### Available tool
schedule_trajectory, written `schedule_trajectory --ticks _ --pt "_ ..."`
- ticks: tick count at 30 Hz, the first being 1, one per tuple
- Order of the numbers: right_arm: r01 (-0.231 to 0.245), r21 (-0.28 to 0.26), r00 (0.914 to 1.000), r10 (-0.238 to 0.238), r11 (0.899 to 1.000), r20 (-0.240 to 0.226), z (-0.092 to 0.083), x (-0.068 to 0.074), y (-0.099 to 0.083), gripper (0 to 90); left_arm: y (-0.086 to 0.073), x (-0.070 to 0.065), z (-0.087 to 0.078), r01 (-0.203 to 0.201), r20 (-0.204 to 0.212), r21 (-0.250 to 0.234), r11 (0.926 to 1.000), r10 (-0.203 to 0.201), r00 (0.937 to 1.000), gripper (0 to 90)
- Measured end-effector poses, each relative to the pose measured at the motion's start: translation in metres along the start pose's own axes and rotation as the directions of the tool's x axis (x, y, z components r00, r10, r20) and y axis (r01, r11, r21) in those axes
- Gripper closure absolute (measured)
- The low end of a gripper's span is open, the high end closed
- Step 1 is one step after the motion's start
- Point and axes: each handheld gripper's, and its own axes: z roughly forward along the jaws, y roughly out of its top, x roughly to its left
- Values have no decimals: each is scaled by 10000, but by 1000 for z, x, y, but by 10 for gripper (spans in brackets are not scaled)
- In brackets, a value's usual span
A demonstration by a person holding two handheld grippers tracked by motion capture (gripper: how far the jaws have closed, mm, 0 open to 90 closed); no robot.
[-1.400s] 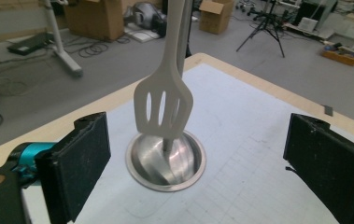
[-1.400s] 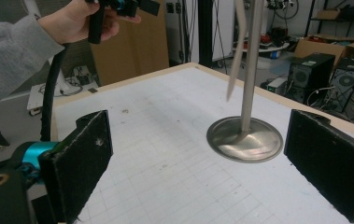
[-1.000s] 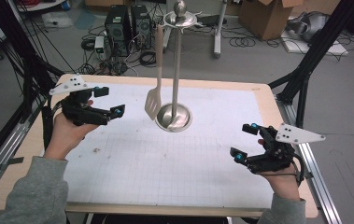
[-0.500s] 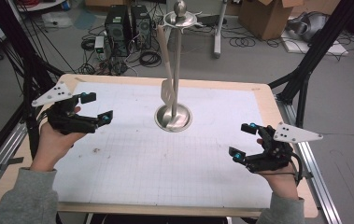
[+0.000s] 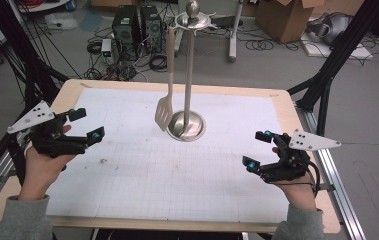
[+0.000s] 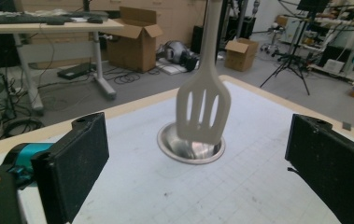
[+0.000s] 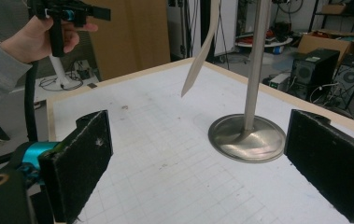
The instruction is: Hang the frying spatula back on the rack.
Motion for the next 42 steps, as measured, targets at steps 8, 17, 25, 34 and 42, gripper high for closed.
schedule_trajectory --ticks 8,17,25,34,42 --pt "25 -6 10000 -25 10000 -89 4 -2 1 69 -7 2 -21 -43 -386 -100 9999 39 9992 67" --pt "-18 55 10000 18 10000 -24 5 -3 0 69 -20 7 -41 81 -927 -200 9998 -99 9956 67" --pt "20 -284 9996 -13 9996 269 -2 -3 1 69 -23 6 -49 129 -1028 -391 9992 -168 9946 67" --pt "-38 -779 9942 122 9970 1070 -19 -9 -3 69 -31 9 -45 80 -1113 -200 9998 -102 9937 67" --pt "-147 -1234 9877 336 9923 1524 -36 -14 -6 69 -31 12 -51 -39 -1506 -288 9996 -5 9886 67"
